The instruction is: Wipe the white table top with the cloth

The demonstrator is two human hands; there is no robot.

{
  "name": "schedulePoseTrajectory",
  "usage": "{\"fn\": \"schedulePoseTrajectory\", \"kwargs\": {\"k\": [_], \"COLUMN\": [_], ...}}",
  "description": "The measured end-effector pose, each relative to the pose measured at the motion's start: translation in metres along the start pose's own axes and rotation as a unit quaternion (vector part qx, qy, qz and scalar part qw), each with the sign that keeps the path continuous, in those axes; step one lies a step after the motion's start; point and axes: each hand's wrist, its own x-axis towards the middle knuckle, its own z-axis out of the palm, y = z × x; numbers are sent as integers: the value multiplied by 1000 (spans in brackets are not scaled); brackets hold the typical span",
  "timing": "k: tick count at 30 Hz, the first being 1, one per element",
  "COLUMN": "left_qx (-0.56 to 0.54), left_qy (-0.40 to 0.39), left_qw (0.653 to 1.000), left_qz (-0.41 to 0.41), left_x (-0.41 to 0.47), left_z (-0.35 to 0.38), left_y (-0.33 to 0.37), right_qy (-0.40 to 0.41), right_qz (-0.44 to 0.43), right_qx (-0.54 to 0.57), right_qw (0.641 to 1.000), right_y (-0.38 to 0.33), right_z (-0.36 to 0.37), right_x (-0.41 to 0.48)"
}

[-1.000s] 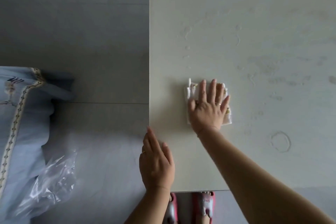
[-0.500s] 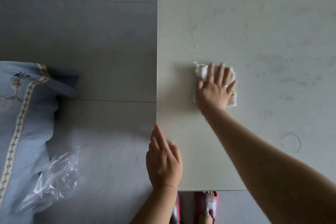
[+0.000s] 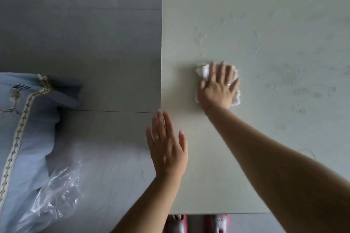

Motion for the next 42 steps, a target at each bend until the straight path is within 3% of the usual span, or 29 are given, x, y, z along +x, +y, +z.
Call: {"fn": "schedulePoseTrajectory", "kwargs": {"k": [3, 5, 7, 9, 12, 14, 17, 20, 22, 25, 27, 29, 32, 34, 36, 38, 40, 42], "left_qx": [-18, -25, -27, -21, -14, -23, 0, -28, -40, -39, -41, -17, -1, -29, -46, -44, -50, -45], "left_qy": [49, 70, 49, 14, -2, 8, -21, -13, 4, 1, -10, -47, -81, -50, -22, -23, -31, -43], "left_qw": [998, 996, 997, 999, 1000, 999, 1000, 999, 998, 999, 998, 998, 997, 997, 997, 998, 997, 997], "left_qz": [-40, -55, -47, -32, -24, -30, -7, -34, -41, -33, -47, -33, -21, -51, -51, -32, -46, -51], "left_x": [49, 78, 101, 114, 115, 115, 117, 116, 115, 115, 116, 116, 119, 118, 116, 116, 118, 117], "left_z": [0, 1, 5, 13, 23, 25, 26, 23, 19, 16, 14, 16, 19, 13, 9, 8, 8, 6], "left_y": [11, 15, 21, 26, 27, 27, 26, 26, 28, 30, 31, 30, 29, 31, 33, 33, 33, 34], "right_qy": [-63, -74, -49, -42, -18, -18, -63, -62, -40, -33, -39, -75, -129, -106, -67, -45, -30, -29], "right_qz": [-249, -343, -299, -172, -35, -57, -202, -300, -250, -42, -4, -116, -315, -358, -288, -132, -4, -1], "right_qx": [-34, -62, -55, -37, -21, -13, -11, -53, -53, -15, -7, 0, -41, -63, -57, -31, -19, -13], "right_qw": [966, 934, 951, 984, 999, 998, 977, 950, 966, 998, 999, 990, 939, 925, 954, 990, 999, 999], "right_y": [-26, -10, 13, 31, 16, -12, -36, -12, 12, 14, -14, -44, -49, -29, -3, 15, 2, -31], "right_z": [11, 2, -7, -16, -9, 2, 10, -2, -11, -14, -7, 1, 2, -6, -13, -21, -17, -7], "right_x": [-21, -4, 29, 57, 65, 51, 32, 54, 76, 92, 79, 55, 42, 68, 100, 127, 133, 119]}}
